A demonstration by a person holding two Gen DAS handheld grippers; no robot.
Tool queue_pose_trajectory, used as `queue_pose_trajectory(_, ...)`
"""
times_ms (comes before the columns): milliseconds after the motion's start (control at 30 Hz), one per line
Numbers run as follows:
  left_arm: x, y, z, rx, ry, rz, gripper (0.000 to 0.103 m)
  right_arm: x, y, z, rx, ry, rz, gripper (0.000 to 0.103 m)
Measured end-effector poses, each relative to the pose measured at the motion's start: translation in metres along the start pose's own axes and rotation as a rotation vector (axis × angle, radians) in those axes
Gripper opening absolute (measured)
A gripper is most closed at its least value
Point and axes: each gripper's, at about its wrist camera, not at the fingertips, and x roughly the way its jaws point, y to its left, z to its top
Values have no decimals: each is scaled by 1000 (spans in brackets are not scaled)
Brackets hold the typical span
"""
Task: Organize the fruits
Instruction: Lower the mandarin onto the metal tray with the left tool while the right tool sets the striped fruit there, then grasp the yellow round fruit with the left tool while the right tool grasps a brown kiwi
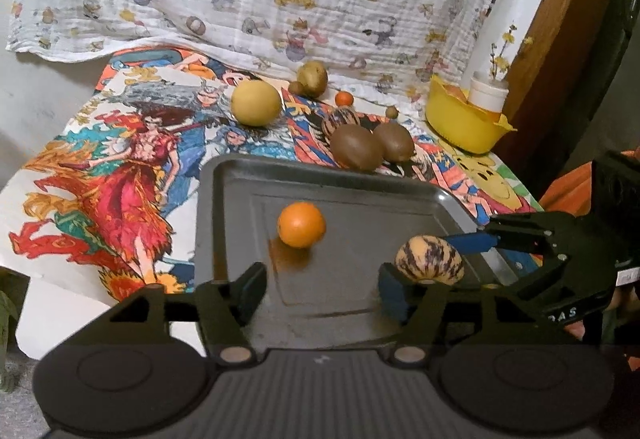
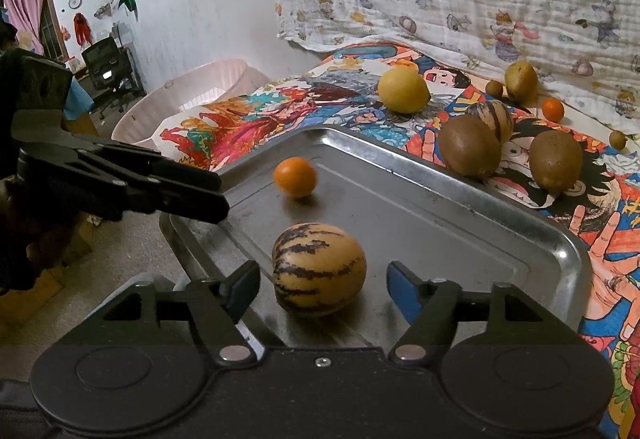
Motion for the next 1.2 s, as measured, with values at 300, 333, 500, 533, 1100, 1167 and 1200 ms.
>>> queue_pose_trajectory(300,-11,11,22,-38,-53,45,101,-17,-10,10,14,-52,-18,99)
queue_pose_trajectory(333,-12,12,26,-41,-53,53,101,-20,-11,11,15,-60,-28,100)
queue_pose_trajectory(500,-11,17,45,-27,-56,105,102,-27,-23,24,32,-92,-91,102)
queue_pose_trajectory(533,-10,17,49,-21,-55,111,102,-28,-26,26,35,-99,-101,102)
queue_pose_trajectory(1100,53,34,121,37,-17,158,102,27,-78,85,159,-47,-118,102)
queue_pose_trajectory(1167,65,37,129,38,-6,160,102,36,-79,89,151,-44,-115,102)
queue_pose_trajectory(1200,71,39,132,38,-1,158,102,40,-80,91,147,-41,-116,102)
